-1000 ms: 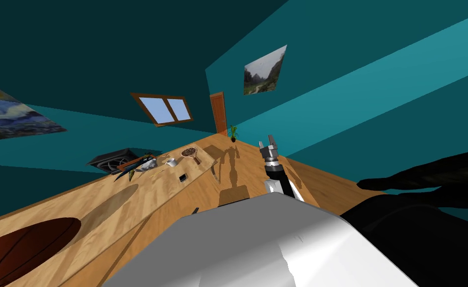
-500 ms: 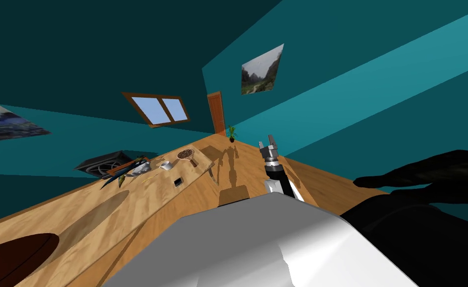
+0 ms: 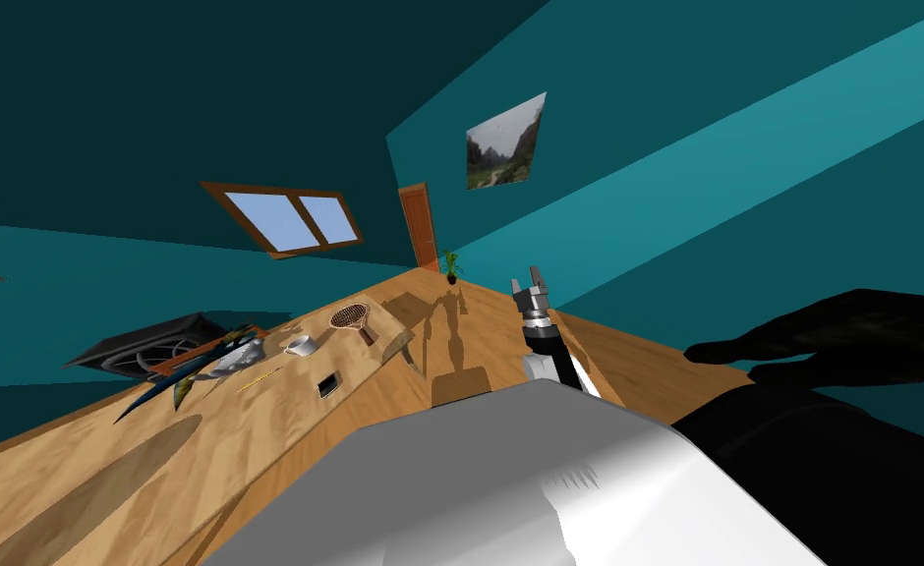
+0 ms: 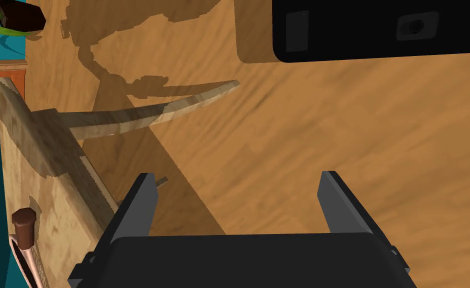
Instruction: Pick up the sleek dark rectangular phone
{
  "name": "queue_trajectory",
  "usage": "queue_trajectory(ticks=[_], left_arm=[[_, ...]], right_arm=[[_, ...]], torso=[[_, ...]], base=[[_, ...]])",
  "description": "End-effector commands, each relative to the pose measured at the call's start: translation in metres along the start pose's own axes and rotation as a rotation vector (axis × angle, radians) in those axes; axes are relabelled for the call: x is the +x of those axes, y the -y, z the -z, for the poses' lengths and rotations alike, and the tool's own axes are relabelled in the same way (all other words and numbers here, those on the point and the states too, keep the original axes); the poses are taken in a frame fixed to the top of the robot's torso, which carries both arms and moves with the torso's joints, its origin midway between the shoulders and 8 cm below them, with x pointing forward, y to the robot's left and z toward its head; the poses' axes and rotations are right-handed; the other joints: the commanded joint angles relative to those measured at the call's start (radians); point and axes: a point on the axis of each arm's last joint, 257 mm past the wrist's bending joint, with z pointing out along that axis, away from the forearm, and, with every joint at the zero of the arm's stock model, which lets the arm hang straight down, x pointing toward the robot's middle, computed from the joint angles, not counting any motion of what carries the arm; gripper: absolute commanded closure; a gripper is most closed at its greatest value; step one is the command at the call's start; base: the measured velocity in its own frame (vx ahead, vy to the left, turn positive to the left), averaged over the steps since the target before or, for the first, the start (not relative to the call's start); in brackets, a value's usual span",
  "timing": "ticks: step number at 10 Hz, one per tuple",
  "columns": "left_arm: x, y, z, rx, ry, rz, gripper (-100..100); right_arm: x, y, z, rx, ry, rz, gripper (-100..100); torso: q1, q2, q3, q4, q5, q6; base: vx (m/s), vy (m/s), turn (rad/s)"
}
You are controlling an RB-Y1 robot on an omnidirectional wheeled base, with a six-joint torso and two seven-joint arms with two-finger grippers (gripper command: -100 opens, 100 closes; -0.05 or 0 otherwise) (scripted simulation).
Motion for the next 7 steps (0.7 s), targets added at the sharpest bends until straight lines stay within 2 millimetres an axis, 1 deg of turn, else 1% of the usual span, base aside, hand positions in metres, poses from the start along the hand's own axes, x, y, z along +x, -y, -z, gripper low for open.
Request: queue_trajectory(ticks=[1, 2, 3, 4, 5, 6, 7], left_arm=[[-0.022, -0.034, 0.017, -0.099, 0.025, -0.027, -100], [-0.028, -0.041, 0.020, -0.114, 0.037, -0.029, -100], [-0.045, -0.062, 0.034, -0.176, 0.057, -0.046, -100], [-0.047, -0.062, 0.035, -0.178, 0.058, -0.050, -100], [-0.047, -0.062, 0.035, -0.178, 0.058, -0.050, -100], [-0.063, -0.078, 0.048, -0.230, 0.073, -0.071, -100], [-0.079, -0.091, 0.062, -0.278, 0.088, -0.093, -100]], right_arm=[[0.000, 0.000, 0.000, 0.000, 0.000, 0.000, 0], [0.000, 0.000, 0.000, 0.000, 0.000, 0.000, 0], [0.000, 0.000, 0.000, 0.000, 0.000, 0.000, 0], [0.000, 0.000, 0.000, 0.000, 0.000, 0.000, 0], [0.000, 0.000, 0.000, 0.000, 0.000, 0.000, 0], [0.000, 0.000, 0.000, 0.000, 0.000, 0.000, 0], [0.000, 0.000, 0.000, 0.000, 0.000, 0.000, 0]], torso=[[0.000, 0.000, 0.000, 0.000, 0.000, 0.000], [-0.001, -0.002, -0.001, 0.000, 0.000, 0.000], [0.000, 0.001, 0.000, 0.000, 0.000, 0.000], [0.000, 0.002, 0.001, 0.000, 0.000, 0.000], [0.001, 0.004, 0.002, 0.001, 0.000, -0.001], [0.002, 0.008, 0.005, 0.002, 0.000, -0.001], [0.000, 0.007, 0.004, 0.002, 0.000, 0.000]], base=[[0.229, -0.065, -0.222], [0.158, -0.036, -0.044], [0.147, -0.032, -0.108], [0.116, -0.018, -0.067], [0.040, -0.001, 0.001], [0.095, -0.030, -0.127], [0.173, -0.034, -0.226]])
